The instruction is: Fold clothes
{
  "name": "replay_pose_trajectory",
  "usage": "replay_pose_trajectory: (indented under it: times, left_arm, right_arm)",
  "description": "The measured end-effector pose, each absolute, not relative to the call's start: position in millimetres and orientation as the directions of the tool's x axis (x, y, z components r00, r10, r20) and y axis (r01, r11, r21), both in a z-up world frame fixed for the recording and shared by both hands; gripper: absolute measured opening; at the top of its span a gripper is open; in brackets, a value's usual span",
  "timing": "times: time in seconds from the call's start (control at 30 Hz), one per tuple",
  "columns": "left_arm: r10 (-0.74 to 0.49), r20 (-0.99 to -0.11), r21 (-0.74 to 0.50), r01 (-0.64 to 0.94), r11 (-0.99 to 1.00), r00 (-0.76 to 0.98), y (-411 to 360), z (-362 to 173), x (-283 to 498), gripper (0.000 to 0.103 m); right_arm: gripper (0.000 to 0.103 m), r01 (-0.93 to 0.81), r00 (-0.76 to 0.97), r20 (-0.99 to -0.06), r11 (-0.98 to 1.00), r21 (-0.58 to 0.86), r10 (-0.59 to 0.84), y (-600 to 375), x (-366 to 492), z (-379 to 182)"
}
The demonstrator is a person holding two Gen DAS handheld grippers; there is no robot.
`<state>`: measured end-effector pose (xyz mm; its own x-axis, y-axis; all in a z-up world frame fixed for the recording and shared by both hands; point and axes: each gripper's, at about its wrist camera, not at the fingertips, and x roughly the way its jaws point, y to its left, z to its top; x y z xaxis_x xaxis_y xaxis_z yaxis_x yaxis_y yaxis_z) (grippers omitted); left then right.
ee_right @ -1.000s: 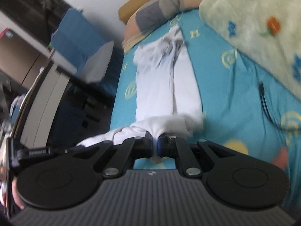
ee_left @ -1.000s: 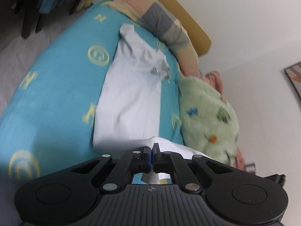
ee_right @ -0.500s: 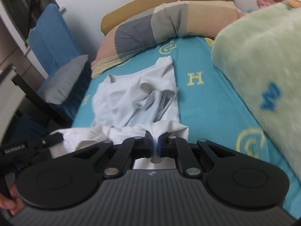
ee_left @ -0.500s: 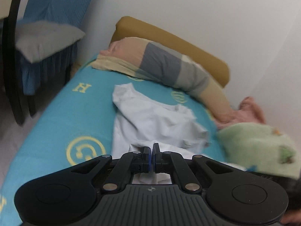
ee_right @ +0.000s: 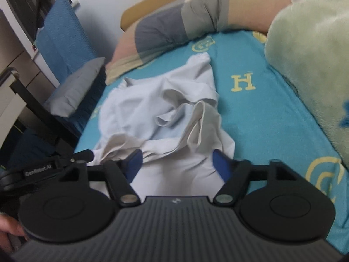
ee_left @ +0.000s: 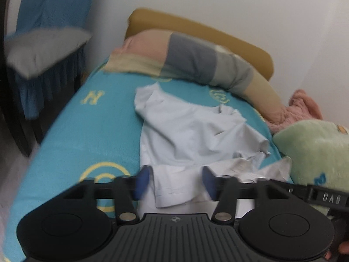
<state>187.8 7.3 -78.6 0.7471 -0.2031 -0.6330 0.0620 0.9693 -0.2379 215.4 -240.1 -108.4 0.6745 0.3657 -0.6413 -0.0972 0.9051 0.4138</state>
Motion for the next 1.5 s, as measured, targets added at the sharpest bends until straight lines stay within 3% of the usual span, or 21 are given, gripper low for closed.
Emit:
replay_pose_trajectory:
  times: [0.17,0.4,0.67,0.93,1.2,1.5]
  left_arm:
    - [-0.192,-0.591,-0.198,0.09,0.976,0.783,9,-45,144,0.08]
    - [-0.194,-0.538,-0.192,0.105,0.976,0.82,14,-11,78,0.082]
    - [-0.219,-0.5,-0.19,0.14,0.972,0.838,6,10,11,0.083]
    - [-0.249,-0.53,-0.198,0.167,0.966,0.81,-9,2,-15,0.085]
    - [-0.347,-0.647,-0.391,0.095,0.915,0.679,2,-36,9,0.085]
    - [-0.456,-0.746,-0.6,-0.193,0.776,0.485,21,-115,60,0.085]
  right_arm:
    - [0.073,-0.146,0.737,-0.568,0.907,0.394,0.366,-231,175,-64]
    - [0.073,-0.212,0.79,-0.52,0.941,0.264,0.324,-208,102,-26]
    - [0.073,-0.177,0.822,-0.488,0.945,0.275,0.296,-207,30,-16]
    - [0.073,-0.143,0.853,-0.449,0.948,0.286,0.264,-217,7,-9]
    - [0.073,-0.129,0.848,-0.457,0.941,0.312,0.268,-222,8,-11]
    - [0.073,-0.102,0.829,-0.498,0.944,0.315,0.256,-223,15,-23]
